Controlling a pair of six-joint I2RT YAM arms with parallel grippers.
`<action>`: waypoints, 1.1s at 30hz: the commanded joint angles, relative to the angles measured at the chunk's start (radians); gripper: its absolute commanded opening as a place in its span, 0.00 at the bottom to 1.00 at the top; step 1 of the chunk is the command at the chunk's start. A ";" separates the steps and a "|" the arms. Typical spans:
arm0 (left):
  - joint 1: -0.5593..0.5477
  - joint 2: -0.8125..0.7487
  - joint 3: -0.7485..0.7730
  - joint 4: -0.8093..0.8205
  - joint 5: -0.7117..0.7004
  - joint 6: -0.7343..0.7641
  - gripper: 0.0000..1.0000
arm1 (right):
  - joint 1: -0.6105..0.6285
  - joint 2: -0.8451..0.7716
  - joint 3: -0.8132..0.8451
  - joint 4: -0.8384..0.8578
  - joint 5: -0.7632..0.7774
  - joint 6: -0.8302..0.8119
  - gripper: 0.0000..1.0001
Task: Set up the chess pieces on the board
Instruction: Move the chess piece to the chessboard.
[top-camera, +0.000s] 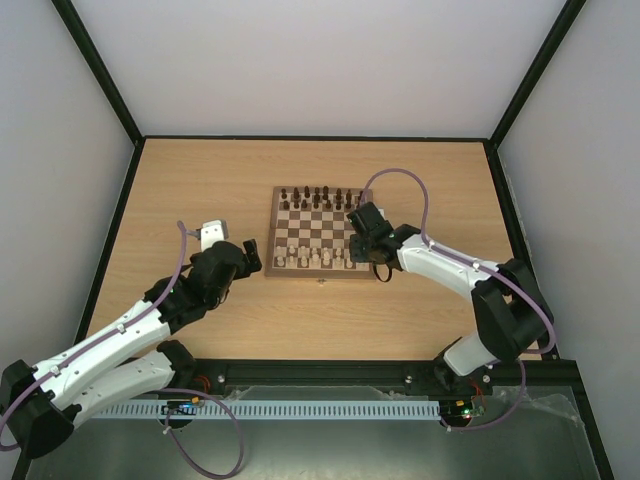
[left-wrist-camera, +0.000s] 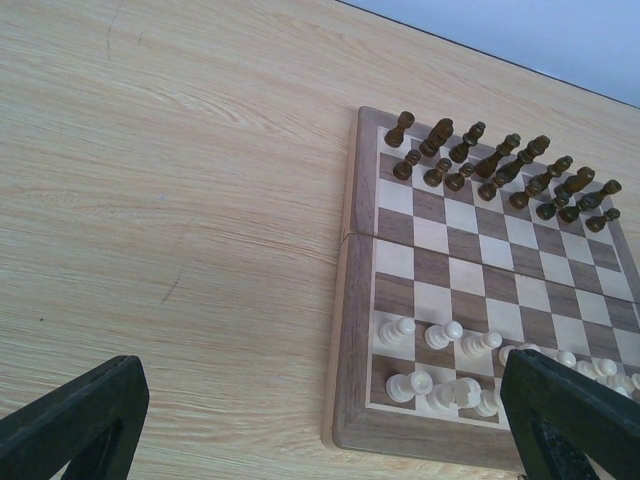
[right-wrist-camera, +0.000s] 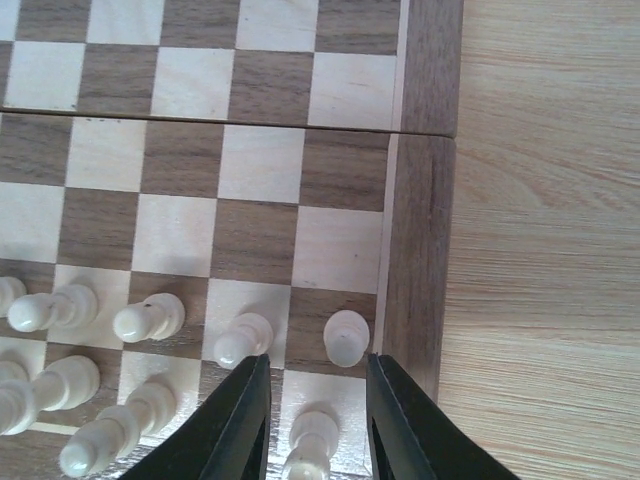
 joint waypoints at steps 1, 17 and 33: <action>0.009 0.002 -0.010 -0.005 -0.012 0.013 0.99 | -0.015 0.021 0.022 -0.047 0.003 -0.012 0.27; 0.020 0.034 -0.008 0.016 0.002 0.021 1.00 | -0.027 0.064 0.022 -0.030 -0.019 -0.021 0.25; 0.026 0.057 -0.010 0.034 0.009 0.027 0.99 | -0.030 0.079 0.030 -0.016 -0.037 -0.033 0.15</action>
